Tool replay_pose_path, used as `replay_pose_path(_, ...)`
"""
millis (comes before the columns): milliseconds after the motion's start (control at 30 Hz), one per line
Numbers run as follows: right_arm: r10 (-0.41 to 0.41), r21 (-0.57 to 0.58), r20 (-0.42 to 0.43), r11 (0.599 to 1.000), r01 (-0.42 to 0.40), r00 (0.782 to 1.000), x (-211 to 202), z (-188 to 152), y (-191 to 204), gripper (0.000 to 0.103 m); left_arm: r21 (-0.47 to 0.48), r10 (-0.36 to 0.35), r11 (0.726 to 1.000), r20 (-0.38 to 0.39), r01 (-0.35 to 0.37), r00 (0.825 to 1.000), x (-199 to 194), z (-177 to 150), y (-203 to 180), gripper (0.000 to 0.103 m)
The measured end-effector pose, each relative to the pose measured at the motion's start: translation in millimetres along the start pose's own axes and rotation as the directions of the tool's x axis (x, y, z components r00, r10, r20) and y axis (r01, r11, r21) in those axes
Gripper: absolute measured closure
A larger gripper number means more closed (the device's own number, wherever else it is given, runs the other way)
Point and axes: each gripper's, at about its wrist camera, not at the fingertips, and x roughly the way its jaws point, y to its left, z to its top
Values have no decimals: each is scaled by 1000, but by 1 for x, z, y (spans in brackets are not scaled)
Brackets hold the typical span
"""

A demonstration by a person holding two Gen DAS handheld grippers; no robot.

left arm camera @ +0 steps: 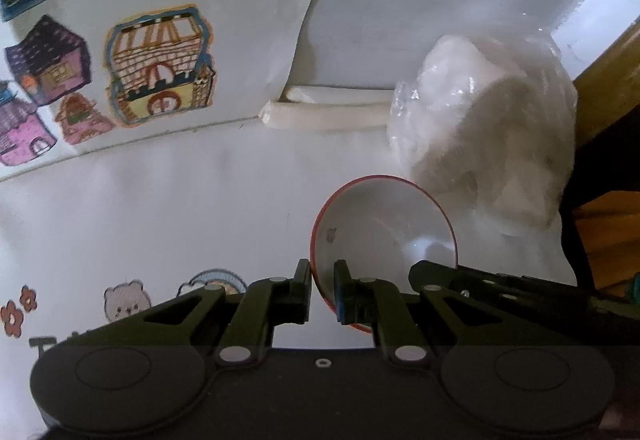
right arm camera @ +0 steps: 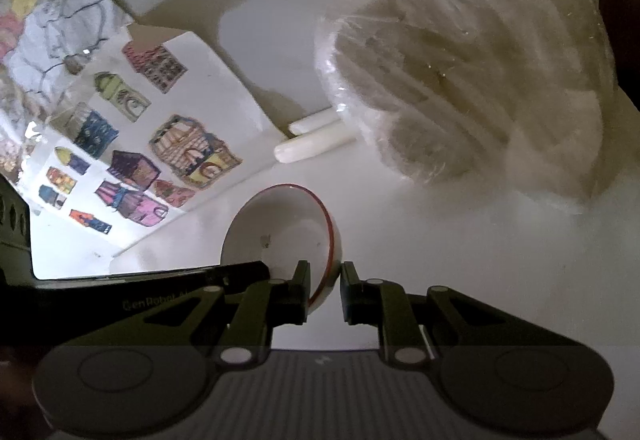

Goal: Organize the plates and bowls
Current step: 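Lift the second white bowl and carry it over the steel bowl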

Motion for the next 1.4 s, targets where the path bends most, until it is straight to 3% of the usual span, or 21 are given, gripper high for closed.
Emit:
replay_pose_path(667,2,-28,13,1000,-2,1000,-44,-57,37,85,10,-54,999,28,53,998,-46,-46,20,92)
replay_pose_path(1400,-1,-23,-78,1000,-1,997,-56,-115,45,85,35,-86,996,-28,87,996,-64,-108,35,92)
